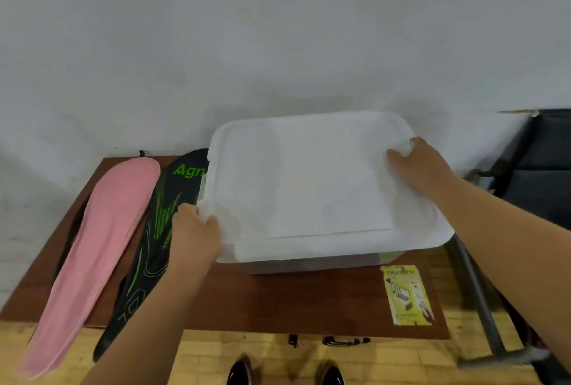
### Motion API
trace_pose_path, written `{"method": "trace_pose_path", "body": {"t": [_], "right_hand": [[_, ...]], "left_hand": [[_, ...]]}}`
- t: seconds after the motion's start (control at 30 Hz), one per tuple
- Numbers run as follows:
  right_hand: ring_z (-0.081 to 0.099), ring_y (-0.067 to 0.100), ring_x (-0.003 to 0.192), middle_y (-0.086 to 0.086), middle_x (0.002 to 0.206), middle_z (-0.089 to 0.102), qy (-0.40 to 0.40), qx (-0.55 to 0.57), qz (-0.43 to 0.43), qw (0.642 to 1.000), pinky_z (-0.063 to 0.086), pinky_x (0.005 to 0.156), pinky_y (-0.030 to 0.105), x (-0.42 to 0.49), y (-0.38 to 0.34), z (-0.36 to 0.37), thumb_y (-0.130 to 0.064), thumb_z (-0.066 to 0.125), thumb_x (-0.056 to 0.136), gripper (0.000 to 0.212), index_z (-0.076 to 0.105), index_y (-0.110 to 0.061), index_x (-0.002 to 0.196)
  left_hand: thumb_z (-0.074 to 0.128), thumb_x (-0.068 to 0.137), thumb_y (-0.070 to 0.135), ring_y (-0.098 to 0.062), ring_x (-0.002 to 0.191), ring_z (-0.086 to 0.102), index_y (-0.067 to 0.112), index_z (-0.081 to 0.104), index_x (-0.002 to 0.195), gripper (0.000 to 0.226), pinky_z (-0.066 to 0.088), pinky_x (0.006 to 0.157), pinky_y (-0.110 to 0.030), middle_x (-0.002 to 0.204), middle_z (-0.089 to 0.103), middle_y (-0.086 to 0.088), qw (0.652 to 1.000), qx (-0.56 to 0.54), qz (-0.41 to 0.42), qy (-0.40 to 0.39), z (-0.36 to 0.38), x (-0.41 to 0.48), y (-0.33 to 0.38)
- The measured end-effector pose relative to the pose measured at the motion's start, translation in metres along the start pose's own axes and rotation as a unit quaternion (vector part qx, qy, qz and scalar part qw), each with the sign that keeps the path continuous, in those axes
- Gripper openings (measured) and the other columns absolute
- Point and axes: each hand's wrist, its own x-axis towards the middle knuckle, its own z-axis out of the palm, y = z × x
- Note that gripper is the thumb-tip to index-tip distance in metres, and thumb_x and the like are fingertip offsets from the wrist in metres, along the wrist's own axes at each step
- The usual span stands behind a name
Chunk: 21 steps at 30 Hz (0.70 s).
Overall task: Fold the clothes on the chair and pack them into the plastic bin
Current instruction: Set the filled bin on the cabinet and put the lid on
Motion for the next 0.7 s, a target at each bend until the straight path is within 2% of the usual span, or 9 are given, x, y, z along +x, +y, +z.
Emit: {"method": "trace_pose_path", "body": {"t": [0.13,0.2,0.27,0.33,0.37,0.43,0.53,0.63,0.7], "right_hand": [[0.057,0.039,0.130,0.017,0.148,0.053,0.002,-0.034,-0.007,0.999,0.049,0.106,0.048,0.009,0.003,0.008,-0.061,0.054,0.093,0.085,0.034,-0.010,0.158],[0.052,0.043,0.132,0.020,0.148,0.048,0.003,-0.090,0.001,0.996,0.046,0.109,0.051,0.015,0.000,0.011,-0.061,0.051,0.097,0.084,0.033,-0.007,0.157],[0.047,0.044,0.135,0.021,0.153,0.039,0.013,-0.146,0.008,0.989,0.043,0.112,0.053,0.017,-0.009,0.013,-0.058,0.049,0.100,0.080,0.033,-0.003,0.156],[0.038,0.042,0.146,0.021,0.166,0.026,0.030,-0.187,-0.024,0.982,0.037,0.119,0.050,0.015,-0.020,0.015,-0.049,0.049,0.103,0.073,0.032,-0.005,0.159],[0.032,0.039,0.152,0.018,0.171,0.019,0.034,-0.200,-0.062,0.977,0.032,0.123,0.047,0.013,-0.026,0.018,-0.045,0.049,0.104,0.071,0.031,-0.007,0.161],[0.022,0.032,0.159,0.012,0.175,0.016,0.011,-0.209,-0.141,0.968,0.024,0.128,0.044,0.006,-0.035,0.029,-0.050,0.048,0.104,0.074,0.029,-0.011,0.164],[0.006,0.029,0.163,0.008,0.177,0.007,-0.026,-0.236,-0.173,0.956,0.007,0.132,0.046,-0.009,-0.037,0.054,-0.067,0.030,0.104,0.083,0.017,-0.015,0.168],[0.000,0.026,0.164,0.005,0.178,0.003,-0.003,-0.243,-0.167,0.956,0.002,0.132,0.046,-0.014,-0.032,0.062,-0.070,0.020,0.103,0.085,0.011,-0.018,0.170],[0.001,0.026,0.164,0.004,0.178,0.003,0.004,-0.249,-0.170,0.953,0.002,0.132,0.046,-0.013,-0.029,0.062,-0.070,0.019,0.103,0.084,0.011,-0.018,0.170]], "left_hand": [[0.051,0.088,0.033,-0.037,0.093,0.068,0.007,0.054,0.114,0.037,0.062,0.075,-0.051,0.108,0.062,-0.018,1.000,0.014,-0.024,-0.009,0.009,0.006,-0.012],[0.048,0.080,0.033,-0.047,0.094,0.065,-0.002,0.055,0.111,0.047,0.059,0.079,-0.059,0.110,0.061,-0.028,0.999,0.024,-0.022,-0.003,0.011,0.014,-0.010],[0.045,0.075,0.047,-0.053,0.099,0.064,-0.008,0.056,0.113,0.068,0.058,0.084,-0.063,0.114,0.062,-0.033,0.999,0.029,-0.025,-0.001,0.012,0.029,-0.007],[0.046,0.080,0.059,-0.047,0.106,0.064,-0.008,0.052,0.129,0.083,0.056,0.092,-0.057,0.126,0.061,-0.028,0.998,0.018,-0.062,-0.006,0.008,0.037,0.011],[0.051,0.089,0.057,-0.040,0.104,0.063,-0.008,0.044,0.139,0.083,0.054,0.091,-0.050,0.130,0.058,-0.023,0.997,0.007,-0.078,-0.017,0.005,0.039,0.021],[0.055,0.099,0.051,-0.024,0.086,0.058,-0.006,0.037,0.147,0.076,0.045,0.076,-0.039,0.116,0.059,-0.013,0.993,-0.015,-0.108,-0.047,0.005,0.048,0.035],[0.060,0.095,0.052,-0.017,0.072,0.056,0.001,0.057,0.131,0.063,0.038,0.058,-0.032,0.094,0.060,-0.002,0.990,-0.054,-0.117,-0.053,0.007,0.065,0.040],[0.059,0.080,0.063,-0.026,0.081,0.063,0.010,0.066,0.108,0.061,0.046,0.064,-0.035,0.094,0.063,-0.005,0.994,-0.052,-0.090,-0.014,0.007,0.069,0.039],[0.063,0.085,0.056,-0.028,0.080,0.058,0.015,0.060,0.079,0.041,0.043,0.068,-0.037,0.078,0.060,-0.004,0.996,-0.062,-0.060,-0.013,0.008,0.071,0.035]]}}
